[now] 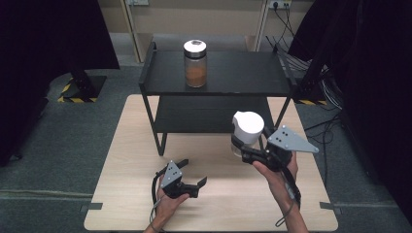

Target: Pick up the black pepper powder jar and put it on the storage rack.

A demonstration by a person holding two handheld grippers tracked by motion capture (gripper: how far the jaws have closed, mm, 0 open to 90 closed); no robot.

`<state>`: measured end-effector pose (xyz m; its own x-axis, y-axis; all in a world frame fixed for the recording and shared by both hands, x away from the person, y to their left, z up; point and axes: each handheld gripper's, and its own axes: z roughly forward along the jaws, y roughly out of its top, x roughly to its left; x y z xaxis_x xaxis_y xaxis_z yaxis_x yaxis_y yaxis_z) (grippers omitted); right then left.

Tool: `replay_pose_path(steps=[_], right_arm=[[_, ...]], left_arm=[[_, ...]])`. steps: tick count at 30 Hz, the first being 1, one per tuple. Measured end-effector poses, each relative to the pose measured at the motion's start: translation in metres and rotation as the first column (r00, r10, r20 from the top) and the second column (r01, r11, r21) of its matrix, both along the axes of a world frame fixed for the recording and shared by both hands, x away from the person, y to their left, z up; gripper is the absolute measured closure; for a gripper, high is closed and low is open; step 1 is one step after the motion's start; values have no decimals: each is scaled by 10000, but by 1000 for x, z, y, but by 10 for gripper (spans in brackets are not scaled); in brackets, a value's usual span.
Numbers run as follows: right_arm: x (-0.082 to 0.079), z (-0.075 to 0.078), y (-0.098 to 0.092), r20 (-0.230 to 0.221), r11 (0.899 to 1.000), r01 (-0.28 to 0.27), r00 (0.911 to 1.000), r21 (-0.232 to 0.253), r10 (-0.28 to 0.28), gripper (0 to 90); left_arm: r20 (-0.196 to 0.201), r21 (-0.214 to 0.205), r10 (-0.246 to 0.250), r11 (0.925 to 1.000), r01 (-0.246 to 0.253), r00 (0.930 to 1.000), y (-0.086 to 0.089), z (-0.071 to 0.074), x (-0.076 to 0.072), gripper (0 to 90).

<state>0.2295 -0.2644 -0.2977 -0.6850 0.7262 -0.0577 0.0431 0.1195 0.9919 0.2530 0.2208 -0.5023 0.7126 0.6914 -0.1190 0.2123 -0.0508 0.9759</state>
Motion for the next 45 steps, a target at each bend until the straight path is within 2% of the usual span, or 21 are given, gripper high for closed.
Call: replay_pose_path(steps=[4, 10, 18, 25, 31, 38, 45], right_arm=[[9, 17, 2, -51, 10000, -15, 10000, 81, 16, 307], [17, 43, 9, 150, 10000, 59, 9999, 11, -60, 307], [24, 66, 14, 92, 9999, -91, 9999, 72, 91, 307], [36, 86, 19, 37, 9997, -65, 10000, 216, 64, 307], [44, 103, 30, 111, 9999, 135, 9998, 39, -135, 307], [61, 113, 39, -21, 9996, 218, 9998, 178, -218, 307], [75, 120, 54, 51, 9958, 912, 9958, -34, -912, 307]], left_arm=[[-7, -5, -6, 10000, 6, 10000, 0, 0, 0, 11], [-16, -9, -23, 10000, 23, 10000, 0, 0, 0, 11], [-29, 15, -17, 10000, 17, 10000, 0, 0, 0, 10], [-52, 39, -14, 10000, 14, 10000, 0, 1, 1, 11], [-68, 31, -32, 10000, 32, 10000, -1, 1, 1, 11], [-77, 36, -29, 10000, 29, 10000, -1, 1, 1, 11], [-74, 44, -33, 10000, 34, 10000, -1, 1, 1, 11]])
